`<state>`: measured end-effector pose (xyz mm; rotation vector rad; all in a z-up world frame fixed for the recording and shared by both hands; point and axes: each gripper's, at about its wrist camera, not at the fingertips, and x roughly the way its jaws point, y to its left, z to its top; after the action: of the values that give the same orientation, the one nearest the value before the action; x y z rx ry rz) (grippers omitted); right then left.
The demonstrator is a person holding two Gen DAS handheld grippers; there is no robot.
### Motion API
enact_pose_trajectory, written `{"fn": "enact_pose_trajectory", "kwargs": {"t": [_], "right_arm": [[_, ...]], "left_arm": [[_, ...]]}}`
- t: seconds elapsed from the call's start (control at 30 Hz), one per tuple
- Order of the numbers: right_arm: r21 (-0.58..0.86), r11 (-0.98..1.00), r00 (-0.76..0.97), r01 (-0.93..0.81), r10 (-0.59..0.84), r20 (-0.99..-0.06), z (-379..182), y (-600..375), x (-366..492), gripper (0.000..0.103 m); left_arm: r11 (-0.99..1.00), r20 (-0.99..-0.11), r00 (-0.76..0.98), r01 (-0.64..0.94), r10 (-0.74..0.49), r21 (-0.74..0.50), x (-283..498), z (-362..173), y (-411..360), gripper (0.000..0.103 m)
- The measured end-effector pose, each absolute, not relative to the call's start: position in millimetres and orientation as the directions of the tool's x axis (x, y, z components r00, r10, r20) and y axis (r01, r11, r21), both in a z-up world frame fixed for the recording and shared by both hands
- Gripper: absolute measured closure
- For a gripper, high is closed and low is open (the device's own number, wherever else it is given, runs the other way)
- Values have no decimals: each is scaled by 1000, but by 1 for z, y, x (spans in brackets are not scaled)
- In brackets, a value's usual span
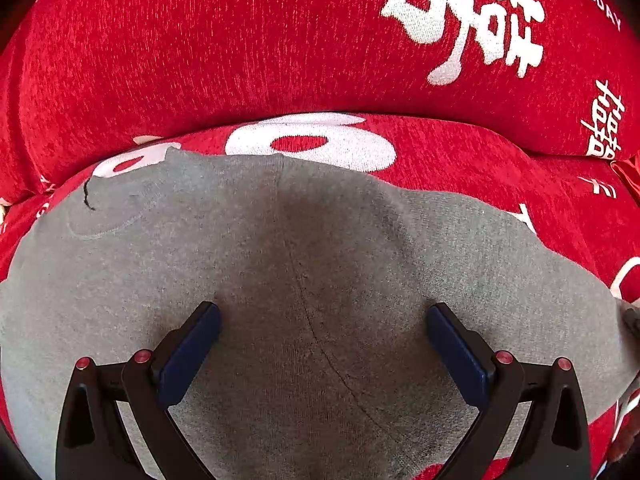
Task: Fold small clothes
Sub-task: 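Carry the held sleeve across the sweater body with the right tool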
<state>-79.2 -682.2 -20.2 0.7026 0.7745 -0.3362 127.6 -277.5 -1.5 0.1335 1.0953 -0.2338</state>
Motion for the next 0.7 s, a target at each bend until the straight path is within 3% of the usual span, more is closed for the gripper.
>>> {"fn": "enact_pose_trajectory", "kwargs": {"t": [0.23, 0.7], "right_arm": [[335, 818, 718, 468, -131, -683, 48, -645, -92, 98], [289, 901, 824, 324, -120, -553, 177, -542, -88, 98]], "left_arm": [[965, -891, 430, 262, -149, -35, 122, 5, -272, 2], [962, -906, 377, 255, -193, -99, 107, 15, -218, 2]]}}
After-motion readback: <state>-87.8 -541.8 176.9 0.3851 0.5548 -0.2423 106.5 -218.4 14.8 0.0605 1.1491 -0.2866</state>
